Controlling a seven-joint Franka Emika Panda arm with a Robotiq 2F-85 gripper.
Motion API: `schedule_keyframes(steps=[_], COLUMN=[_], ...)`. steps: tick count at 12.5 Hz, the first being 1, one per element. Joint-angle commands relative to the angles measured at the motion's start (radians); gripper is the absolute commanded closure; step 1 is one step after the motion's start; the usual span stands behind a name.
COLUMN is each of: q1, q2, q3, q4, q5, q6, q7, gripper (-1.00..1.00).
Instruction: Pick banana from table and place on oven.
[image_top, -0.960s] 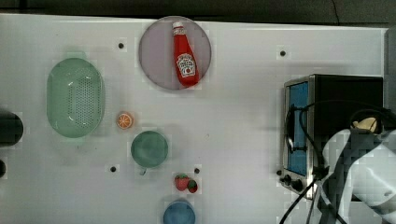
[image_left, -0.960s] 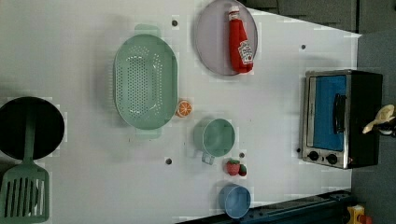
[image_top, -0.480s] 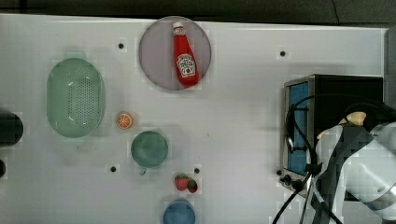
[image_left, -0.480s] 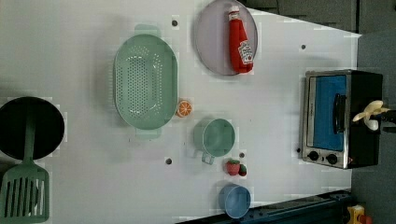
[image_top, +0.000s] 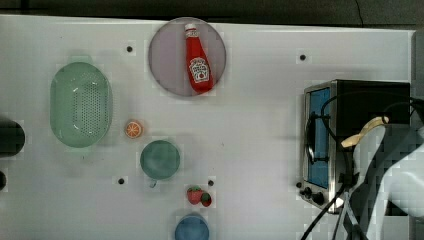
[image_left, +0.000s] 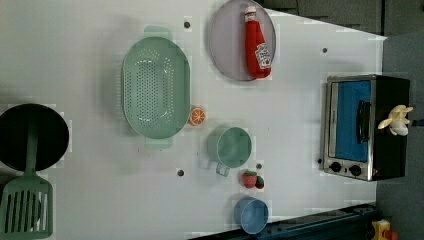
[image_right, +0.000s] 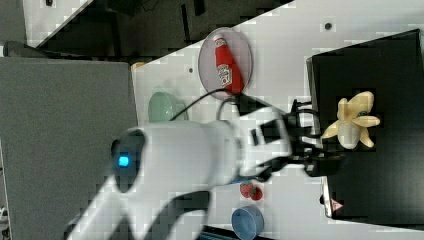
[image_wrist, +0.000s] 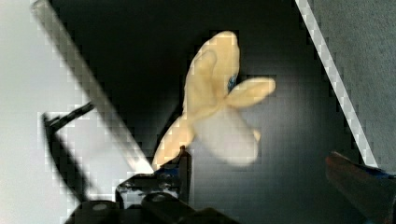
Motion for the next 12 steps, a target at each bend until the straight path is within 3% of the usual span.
schedule_keyframes(steps=[1, 8, 12], q1=[0.047, 0.062, 0.062], q2=[-0.142, -0.289, -0.319], q3=[0.060, 0.380, 0.511], q4=[0.101, 0.117, 0.116], q5=[0.025, 0.005, 0.005], q6=[-0.153, -0.394, -0.423], q7=[0.016, 0.715, 0.972], gripper=[-1.00, -1.00, -1.00])
